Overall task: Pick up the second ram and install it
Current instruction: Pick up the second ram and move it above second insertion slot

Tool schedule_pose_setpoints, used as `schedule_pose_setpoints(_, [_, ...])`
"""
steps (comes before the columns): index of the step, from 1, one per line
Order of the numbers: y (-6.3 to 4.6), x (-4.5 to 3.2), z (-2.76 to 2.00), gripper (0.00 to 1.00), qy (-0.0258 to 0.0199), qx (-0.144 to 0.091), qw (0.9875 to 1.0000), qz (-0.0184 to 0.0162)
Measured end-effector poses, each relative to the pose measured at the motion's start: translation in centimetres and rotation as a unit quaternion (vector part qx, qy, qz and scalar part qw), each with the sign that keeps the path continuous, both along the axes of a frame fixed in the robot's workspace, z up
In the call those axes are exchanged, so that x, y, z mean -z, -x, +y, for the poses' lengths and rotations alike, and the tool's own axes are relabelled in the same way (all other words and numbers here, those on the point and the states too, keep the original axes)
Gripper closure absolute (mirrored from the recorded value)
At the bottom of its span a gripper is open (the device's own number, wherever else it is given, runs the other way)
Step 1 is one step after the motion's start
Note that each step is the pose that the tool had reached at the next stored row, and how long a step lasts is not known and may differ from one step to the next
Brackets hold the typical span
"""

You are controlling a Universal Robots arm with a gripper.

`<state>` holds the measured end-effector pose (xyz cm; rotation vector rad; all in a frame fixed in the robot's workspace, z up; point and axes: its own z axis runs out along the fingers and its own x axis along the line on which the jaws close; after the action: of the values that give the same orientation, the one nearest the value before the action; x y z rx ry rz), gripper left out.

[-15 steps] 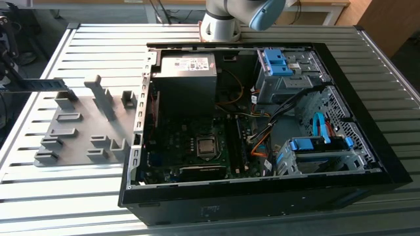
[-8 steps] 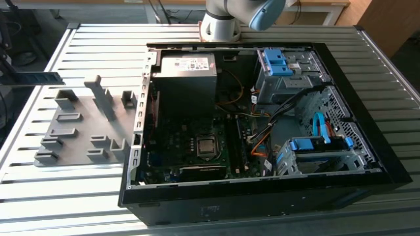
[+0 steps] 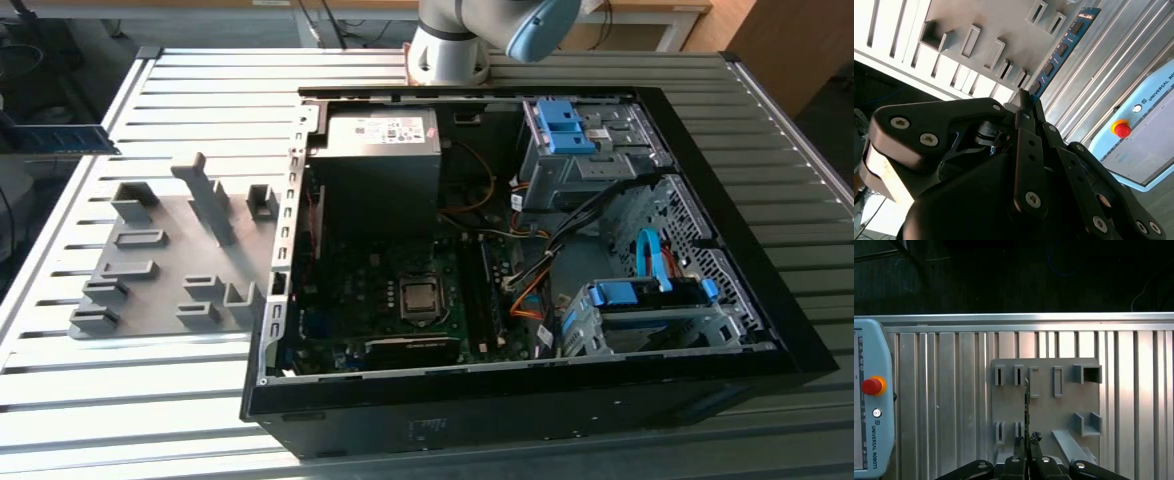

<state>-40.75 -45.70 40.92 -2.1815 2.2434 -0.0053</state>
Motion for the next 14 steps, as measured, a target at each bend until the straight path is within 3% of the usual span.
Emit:
schedule_pose_setpoints(6, [-0.1,-0.03,0.01,0.86,0.0002,0.0,1.0,0.0002])
schedule_pose_setpoints(14, [-2.2,0.02,0.0,0.86,0.0,0.0,1.0,0.0])
